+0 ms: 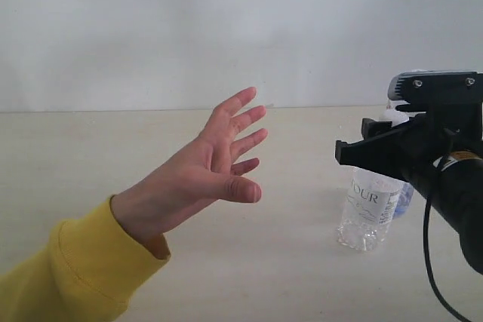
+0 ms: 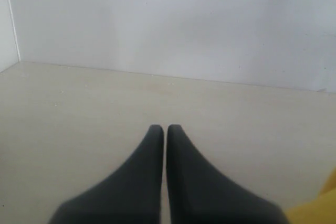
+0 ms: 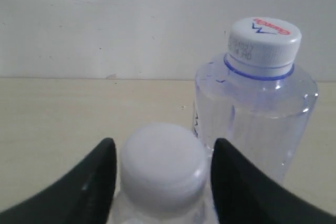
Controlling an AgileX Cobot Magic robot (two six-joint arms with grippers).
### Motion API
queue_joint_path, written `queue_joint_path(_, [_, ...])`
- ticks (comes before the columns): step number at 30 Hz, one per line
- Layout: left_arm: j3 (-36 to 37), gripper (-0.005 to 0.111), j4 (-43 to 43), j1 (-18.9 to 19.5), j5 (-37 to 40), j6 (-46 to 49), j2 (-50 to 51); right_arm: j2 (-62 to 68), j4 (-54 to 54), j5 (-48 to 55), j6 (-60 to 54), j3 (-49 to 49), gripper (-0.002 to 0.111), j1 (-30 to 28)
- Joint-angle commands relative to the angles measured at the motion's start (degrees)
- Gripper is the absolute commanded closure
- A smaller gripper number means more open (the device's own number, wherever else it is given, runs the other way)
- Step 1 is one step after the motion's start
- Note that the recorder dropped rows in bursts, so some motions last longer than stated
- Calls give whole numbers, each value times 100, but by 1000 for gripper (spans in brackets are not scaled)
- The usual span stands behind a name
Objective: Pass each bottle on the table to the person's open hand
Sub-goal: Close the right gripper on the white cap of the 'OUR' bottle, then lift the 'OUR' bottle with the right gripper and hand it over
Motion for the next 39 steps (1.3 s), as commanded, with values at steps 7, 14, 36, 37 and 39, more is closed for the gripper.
queue_joint_path(7, [-22,103,5,15,-23,-18,-15,-42,-134,63,-298,-48,108,-7])
queue_joint_path(14, [-22,103,5,15,-23,-18,-15,-873,-473,738,-684,-59,108,679])
queue_joint_path(36, [-22,103,5,15,-23,-18,-15,-1133,-2643,1646,1387,-1115,104,1442])
queue_joint_path(37, [-22,103,5,15,-23,-18,-15,-1147,-2643,1674,1324,-1115,99,1442])
queue_joint_path(39, [-22,103,5,15,-23,-18,-15,-1155,-2603,1685,1183,-1115,78,1442])
